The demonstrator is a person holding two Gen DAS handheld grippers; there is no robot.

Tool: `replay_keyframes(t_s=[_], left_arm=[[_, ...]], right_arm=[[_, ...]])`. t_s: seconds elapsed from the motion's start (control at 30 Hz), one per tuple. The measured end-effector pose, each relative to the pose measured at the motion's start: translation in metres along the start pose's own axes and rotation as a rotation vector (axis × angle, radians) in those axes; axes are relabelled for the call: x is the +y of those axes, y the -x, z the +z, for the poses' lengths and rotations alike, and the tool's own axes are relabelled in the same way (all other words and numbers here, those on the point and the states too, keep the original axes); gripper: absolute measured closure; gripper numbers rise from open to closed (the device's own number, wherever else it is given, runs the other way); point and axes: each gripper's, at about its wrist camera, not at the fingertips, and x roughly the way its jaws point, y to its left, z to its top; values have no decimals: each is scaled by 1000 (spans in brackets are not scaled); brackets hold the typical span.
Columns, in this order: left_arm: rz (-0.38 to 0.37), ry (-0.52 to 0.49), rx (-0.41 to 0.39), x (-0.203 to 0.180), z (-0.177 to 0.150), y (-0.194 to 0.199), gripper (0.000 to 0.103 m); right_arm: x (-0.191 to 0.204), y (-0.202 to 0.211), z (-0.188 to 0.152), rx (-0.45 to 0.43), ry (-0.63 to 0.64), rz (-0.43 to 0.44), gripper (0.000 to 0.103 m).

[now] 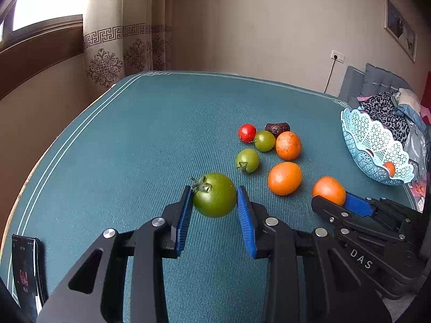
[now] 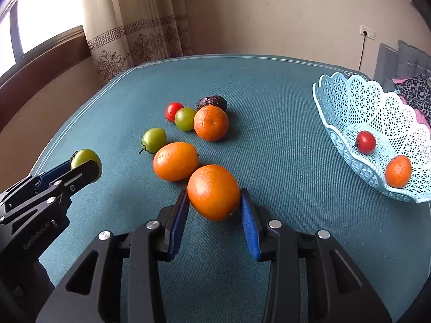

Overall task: Organize fruits
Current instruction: 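Place the orange in the basket with the right gripper while the left gripper holds the green tomato, then lower the green tomato into the basket and open the left gripper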

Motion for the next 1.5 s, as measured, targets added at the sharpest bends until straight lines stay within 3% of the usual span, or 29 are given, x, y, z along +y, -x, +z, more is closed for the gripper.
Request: replay_keyframes(t_s=[0.47, 0.7, 0.83, 1.17, 1.33, 1.5], left_arm=[[28, -19, -10, -7, 2, 5, 69], [19, -55, -18, -27, 8, 18, 69], [14, -88, -29, -43, 13, 24, 69], [-62, -136, -18, -90, 28, 27, 69], [-135, -185, -18, -124, 35, 26, 69], [-259, -232, 1, -165, 43, 18, 69]], right_arm=[[-44, 56, 1, -136, -92, -50, 64], [-99, 91, 6, -245, -179, -186, 64], [-133, 95, 9, -255, -202, -275, 64], [-178, 89, 6, -262, -249, -332, 60], [-184, 99, -6, -291, -277, -325, 59], [-191, 108, -16, -313, -323, -306, 59]])
